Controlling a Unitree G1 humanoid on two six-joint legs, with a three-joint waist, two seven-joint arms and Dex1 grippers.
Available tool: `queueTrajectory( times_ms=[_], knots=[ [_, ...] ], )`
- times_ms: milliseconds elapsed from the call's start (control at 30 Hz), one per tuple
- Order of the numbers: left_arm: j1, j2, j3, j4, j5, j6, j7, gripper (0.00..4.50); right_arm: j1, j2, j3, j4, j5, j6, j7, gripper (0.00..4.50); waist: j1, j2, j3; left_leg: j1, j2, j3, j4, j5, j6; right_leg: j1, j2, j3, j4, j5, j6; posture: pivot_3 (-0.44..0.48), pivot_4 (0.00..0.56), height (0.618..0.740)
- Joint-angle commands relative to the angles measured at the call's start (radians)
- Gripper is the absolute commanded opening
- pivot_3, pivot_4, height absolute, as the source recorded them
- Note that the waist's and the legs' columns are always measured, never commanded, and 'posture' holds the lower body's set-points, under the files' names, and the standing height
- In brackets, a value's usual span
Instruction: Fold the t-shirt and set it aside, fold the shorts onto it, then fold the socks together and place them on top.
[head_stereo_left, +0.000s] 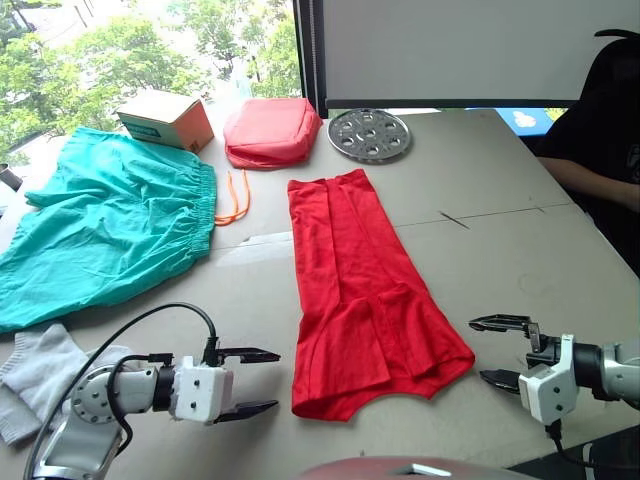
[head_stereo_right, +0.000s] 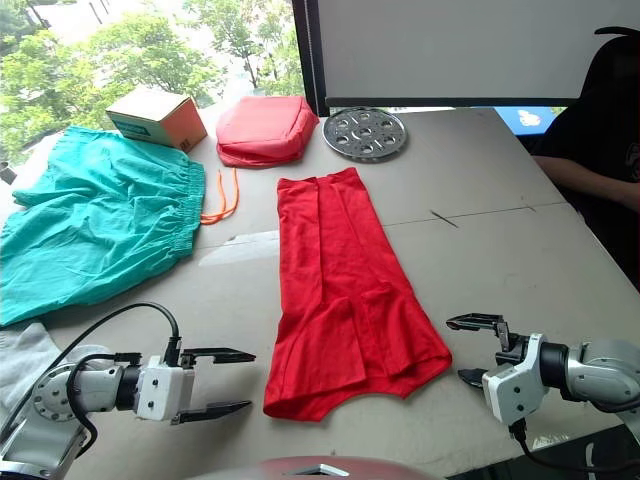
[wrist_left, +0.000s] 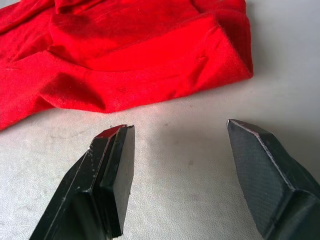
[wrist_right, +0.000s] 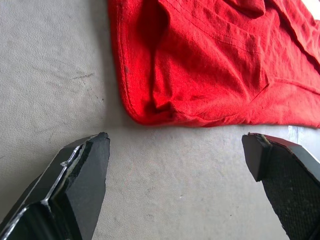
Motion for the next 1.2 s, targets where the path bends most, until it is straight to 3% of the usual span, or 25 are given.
queueTrajectory(
  times_ms=[33,167,400,500,733,967,1200],
  knots=[
    [0.029,0.046,-0.023,-0.198,-0.124,0.182,0.018,3.16,0.05,-0.015,-0.001,-0.1,0.179,0.206,0.06,4.5,-0.001,0.001,0.0,0.0,0.0,0.0,0.0,0.0,0.0,0.0,0.0,0.0,0.0,0.0,0.0,0.0,0.15,0.74],
    [0.08,0.098,-0.035,-0.334,-0.217,0.381,0.028,3.16,0.103,-0.034,-0.001,-0.236,0.353,0.465,0.126,4.5,-0.004,0.002,0.001,0.0,0.001,0.0,-0.001,-0.001,0.001,0.0,0.0,0.0,0.0,0.0,0.0,0.0,0.15,0.74],
    [0.125,0.114,-0.065,-0.308,-0.11,0.341,0.01,3.16,0.097,-0.024,0.002,-0.313,0.438,0.707,0.179,4.5,-0.002,0.006,0.0,0.0,0.001,0.001,-0.001,-0.001,0.002,-0.001,0.002,0.0,-0.001,-0.003,0.004,0.0,0.15,0.74],
    [0.115,0.088,-0.081,-0.252,-0.041,0.25,0.021,3.16,0.088,-0.005,0.007,-0.336,0.466,0.784,0.18,4.5,-0.001,0.005,0.0,0.0,0.001,0.001,0.0,-0.001,0.002,-0.002,0.002,0.0,-0.001,-0.003,0.004,0.0,0.15,0.74],
    [0.025,0.072,-0.085,-0.1,-0.002,0.071,0.011,3.16,0.024,-0.025,0.012,-0.192,0.184,0.356,0.182,4.5,-0.001,0.005,0.0,0.0,0.001,0.005,0.0,-0.001,0.002,-0.003,0.002,0.001,-0.001,-0.003,0.004,0.0,0.15,0.74],
    [-0.042,0.064,-0.085,-0.016,-0.006,-0.026,0.014,3.16,-0.063,-0.017,0.01,-0.065,0.127,0.215,0.155,4.5,-0.004,0.004,-0.001,0.0,0.001,0.01,0.0,-0.001,0.002,-0.003,0.003,0.003,-0.001,0.0,0.0,0.0,0.15,0.74],
    [-0.085,0.049,-0.133,-0.002,0.018,-0.115,0.016,3.16,-0.108,0.008,0.048,-0.044,0.09,0.165,0.129,4.5,-0.003,0.002,-0.002,0.0,0.001,0.011,0.0,-0.001,0.002,-0.002,0.003,0.003,-0.001,0.0,0.0,0.0,0.15,0.74]
  ],
)
